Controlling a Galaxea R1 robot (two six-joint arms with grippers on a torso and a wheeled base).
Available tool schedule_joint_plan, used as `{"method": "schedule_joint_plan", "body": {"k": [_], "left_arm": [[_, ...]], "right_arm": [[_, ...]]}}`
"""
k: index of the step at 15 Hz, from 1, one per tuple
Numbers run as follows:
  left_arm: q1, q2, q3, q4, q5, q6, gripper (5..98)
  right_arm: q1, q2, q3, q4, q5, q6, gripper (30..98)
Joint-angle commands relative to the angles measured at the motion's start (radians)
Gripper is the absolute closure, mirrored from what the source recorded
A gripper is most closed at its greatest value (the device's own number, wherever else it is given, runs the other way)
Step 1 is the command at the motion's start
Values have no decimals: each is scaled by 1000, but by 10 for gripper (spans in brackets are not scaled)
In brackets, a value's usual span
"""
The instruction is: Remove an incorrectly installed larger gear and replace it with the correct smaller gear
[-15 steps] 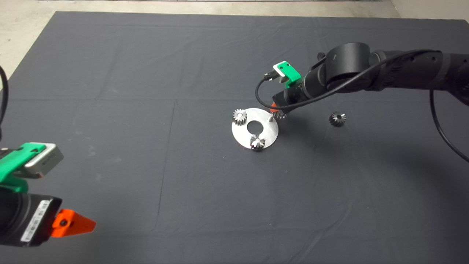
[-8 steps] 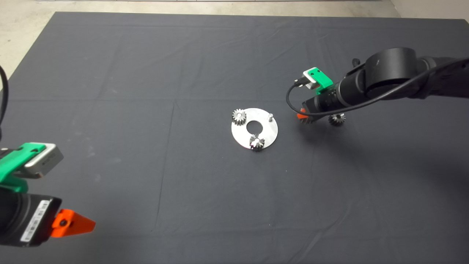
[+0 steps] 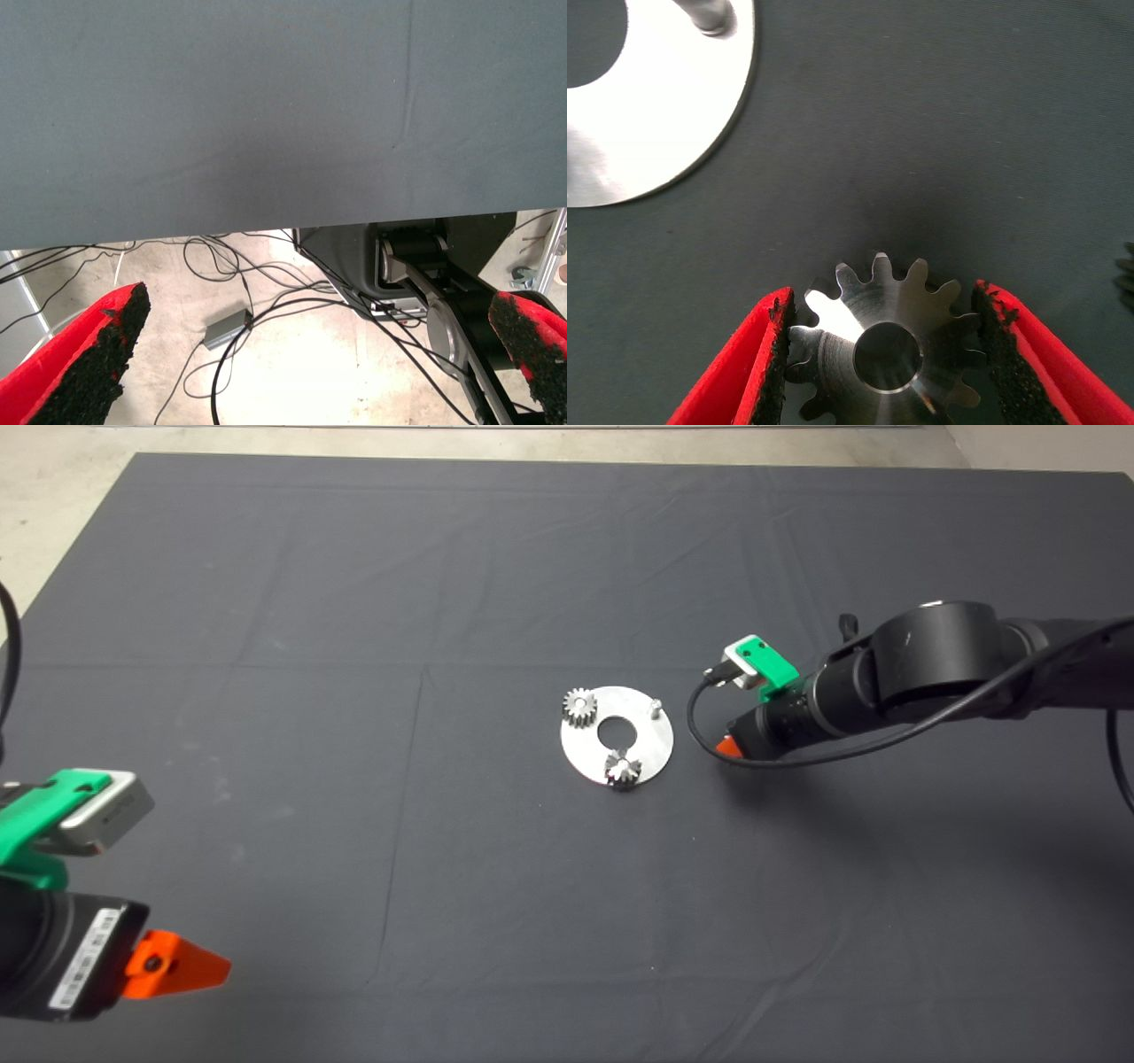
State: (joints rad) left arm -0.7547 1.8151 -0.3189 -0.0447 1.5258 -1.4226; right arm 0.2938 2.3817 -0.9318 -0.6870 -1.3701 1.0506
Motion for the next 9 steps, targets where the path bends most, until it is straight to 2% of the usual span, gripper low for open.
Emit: {"method": "schedule_joint_plan", "body": {"k": [1,9], "left_arm": [[-14,-1,-1,-16,74,8,54],[-14,-1,-1,-15,74,8,54]], "right_arm": [[3,-1,17,-72,8,9,774],[-5,-18,18,-83,3,9,755]]}}
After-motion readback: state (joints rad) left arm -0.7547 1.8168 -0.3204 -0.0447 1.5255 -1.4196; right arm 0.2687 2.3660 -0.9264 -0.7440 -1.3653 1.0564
